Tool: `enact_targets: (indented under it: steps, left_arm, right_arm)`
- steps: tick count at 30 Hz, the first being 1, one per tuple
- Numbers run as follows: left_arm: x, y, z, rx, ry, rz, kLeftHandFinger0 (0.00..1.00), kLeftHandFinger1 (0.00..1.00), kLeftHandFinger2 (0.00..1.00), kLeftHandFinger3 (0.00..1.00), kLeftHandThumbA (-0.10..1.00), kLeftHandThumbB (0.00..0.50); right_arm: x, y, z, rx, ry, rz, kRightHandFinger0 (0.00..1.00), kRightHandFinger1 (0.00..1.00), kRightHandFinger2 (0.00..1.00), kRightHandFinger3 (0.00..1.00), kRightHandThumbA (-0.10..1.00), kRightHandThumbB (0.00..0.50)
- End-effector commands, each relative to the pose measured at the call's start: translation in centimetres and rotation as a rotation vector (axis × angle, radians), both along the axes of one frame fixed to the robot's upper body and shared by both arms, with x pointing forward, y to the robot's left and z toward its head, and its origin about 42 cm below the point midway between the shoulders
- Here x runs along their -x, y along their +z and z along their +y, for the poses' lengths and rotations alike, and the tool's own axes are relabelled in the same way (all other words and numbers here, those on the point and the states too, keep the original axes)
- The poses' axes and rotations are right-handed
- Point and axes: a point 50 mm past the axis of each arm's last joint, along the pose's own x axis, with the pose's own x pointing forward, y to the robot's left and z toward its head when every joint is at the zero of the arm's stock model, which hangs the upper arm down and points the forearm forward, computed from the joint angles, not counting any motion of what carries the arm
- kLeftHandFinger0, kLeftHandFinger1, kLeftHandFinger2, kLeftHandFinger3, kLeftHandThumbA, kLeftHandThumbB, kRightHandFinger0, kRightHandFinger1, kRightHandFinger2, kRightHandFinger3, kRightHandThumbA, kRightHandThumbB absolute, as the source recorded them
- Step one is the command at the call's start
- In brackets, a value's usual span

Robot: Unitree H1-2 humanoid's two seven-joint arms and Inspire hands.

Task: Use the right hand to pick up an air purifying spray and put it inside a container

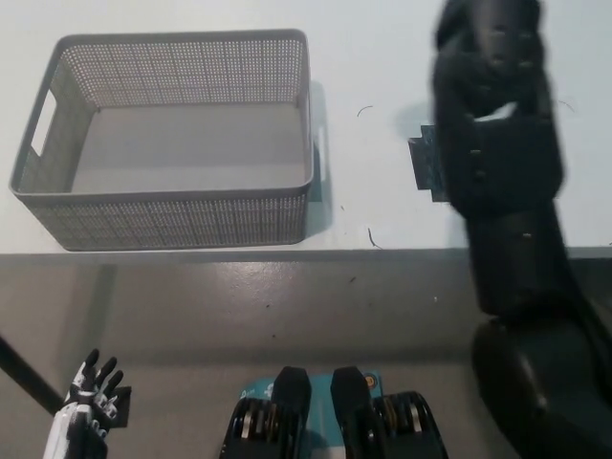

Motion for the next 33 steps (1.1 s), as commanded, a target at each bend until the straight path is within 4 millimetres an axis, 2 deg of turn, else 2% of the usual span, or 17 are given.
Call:
enact_targets:
  steps: [1,3,4,7,10,11,13,18,22,25,26,27,28,29,30,31,33]
  left_arm:
    - [0.1,0.6,0.3,-0.011,-0.013,-0.043,1.0,1.0,1.0,1.0,0.77,0.015]
    - [-0.1,0.7,0.2,-0.004,-0.009,-0.043,1.0,1.0,1.0,1.0,0.75,0.028]
    - [-0.1,0.6,0.1,-0.003,-0.012,-0.045,1.0,1.0,1.0,1.0,0.74,0.043]
    - [-0.3,0.5,-0.1,-0.016,-0.024,-0.039,1.0,1.0,1.0,1.0,0.81,0.038]
    - [-0.3,0.6,-0.4,-0.014,-0.023,-0.03,1.0,1.0,1.0,1.0,0.83,0.034]
    - [-0.2,0.6,-0.5,-0.017,-0.022,-0.033,1.0,1.0,1.0,1.0,0.85,0.012]
    - [-0.2,0.9,-0.6,-0.02,-0.032,-0.027,1.0,1.0,1.0,1.0,0.89,0.001]
    - [-0.5,1.0,-0.6,-0.02,-0.043,-0.033,1.0,1.0,1.0,1.0,0.86,0.0]
    - [-0.7,1.1,-0.5,-0.031,-0.037,-0.035,1.0,1.0,1.0,1.0,0.87,0.0]
    - [-0.6,1.0,-0.4,-0.04,-0.04,-0.027,1.0,1.0,1.0,1.0,0.87,0.001]
    - [-0.6,0.9,-0.4,-0.04,-0.044,-0.028,1.0,1.0,1.0,1.0,0.87,0.003]
    - [-0.5,0.9,-0.4,-0.037,-0.051,-0.027,1.0,1.0,1.0,1.0,0.87,0.032]
    - [-0.5,0.9,-0.3,-0.037,-0.051,-0.026,1.0,1.0,1.0,1.0,0.87,0.032]
    - [-0.5,0.9,-0.3,-0.039,-0.052,-0.023,1.0,1.0,1.0,1.0,0.87,0.05]
    - [-0.5,0.9,-0.3,-0.037,-0.054,-0.021,1.0,1.0,1.0,1.0,0.87,0.05]
    - [-0.5,0.9,-0.3,-0.034,-0.055,-0.023,1.0,1.0,1.0,1.0,0.88,0.056]
    - [-0.3,0.7,-0.4,-0.033,-0.056,-0.02,1.0,1.0,1.0,1.0,0.88,0.057]
  right_arm:
    - [0.6,1.9,5.9,0.09,0.115,-0.019,0.43,0.38,0.42,0.4,-0.1,0.407]
    - [0.5,0.9,7.4,0.117,0.134,0.023,0.42,0.38,0.42,0.4,-0.1,0.417]
    - [0.4,0.2,8.0,0.143,0.131,0.037,0.3,0.28,0.37,0.41,-0.1,0.417]
    - [0.1,-3.0,10.1,0.182,0.157,0.127,0.44,0.39,0.44,0.44,-0.1,0.404]
    - [-0.2,-5.4,11.1,0.243,0.132,0.16,0.37,0.36,0.43,0.42,-0.07,0.418]
    - [-0.2,-6.6,11.5,0.281,0.126,0.18,0.33,0.34,0.41,0.42,-0.04,0.415]
    - [-0.3,-8.6,11.7,0.283,0.14,0.22,0.39,0.39,0.46,0.44,-0.09,0.405]
    - [-0.3,-10.7,11.8,0.306,0.142,0.236,0.39,0.38,0.45,0.45,-0.09,0.381]
    - [-0.5,-11.1,11.6,0.306,0.146,0.237,0.37,0.37,0.44,0.45,-0.1,0.385]
    - [-0.4,-11.0,11.5,0.297,0.13,0.227,0.37,0.37,0.42,0.45,-0.05,0.386]
    - [-0.4,-10.8,11.4,0.281,0.127,0.226,0.39,0.41,0.46,0.5,0.04,0.38]
    - [-0.3,-10.4,11.3,0.286,0.132,0.226,0.56,0.63,0.68,0.7,0.24,0.428]
    - [-0.3,-10.5,11.3,0.286,0.134,0.227,0.58,0.65,0.7,0.72,0.25,0.427]
    - [-0.3,-10.2,11.3,0.309,0.168,0.219,1.0,1.0,1.0,1.0,0.51,0.497]
    - [-0.3,-10.1,11.2,0.318,0.198,0.217,1.0,1.0,1.0,1.0,0.6,0.499]
    - [-0.3,-9.3,11.1,0.365,0.211,0.199,1.0,1.0,1.0,1.0,0.77,0.5]
    - [-0.2,-8.5,10.7,0.38,0.22,0.153,1.0,1.0,1.0,1.0,0.85,0.5]
